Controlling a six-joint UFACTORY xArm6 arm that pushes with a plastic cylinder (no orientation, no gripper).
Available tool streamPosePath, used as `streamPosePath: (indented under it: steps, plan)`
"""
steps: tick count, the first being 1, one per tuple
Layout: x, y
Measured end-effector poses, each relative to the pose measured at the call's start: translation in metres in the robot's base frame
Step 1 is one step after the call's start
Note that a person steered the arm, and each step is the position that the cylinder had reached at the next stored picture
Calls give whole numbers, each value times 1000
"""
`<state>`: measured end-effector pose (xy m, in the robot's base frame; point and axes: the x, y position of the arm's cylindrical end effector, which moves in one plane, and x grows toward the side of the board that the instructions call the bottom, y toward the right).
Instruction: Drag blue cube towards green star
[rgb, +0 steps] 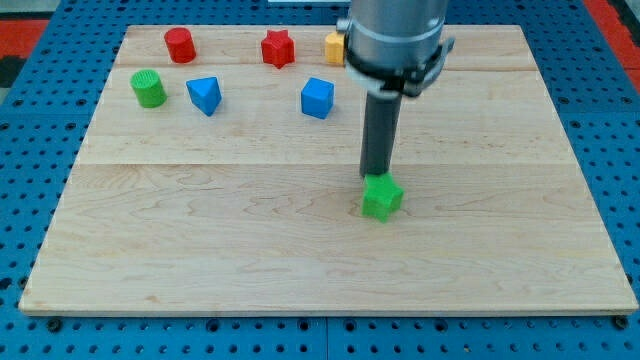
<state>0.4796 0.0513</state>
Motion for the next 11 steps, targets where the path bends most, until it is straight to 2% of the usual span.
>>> streamPosePath:
  steps: [1,2,3,6,7,8,9,11]
  plan:
    - [-12,-42]
    - [20,-68]
    - [25,-24]
    - [-111,-125]
    - [-143,-141]
    - [-164,-87]
    - [-139,-43]
    - [-94,0]
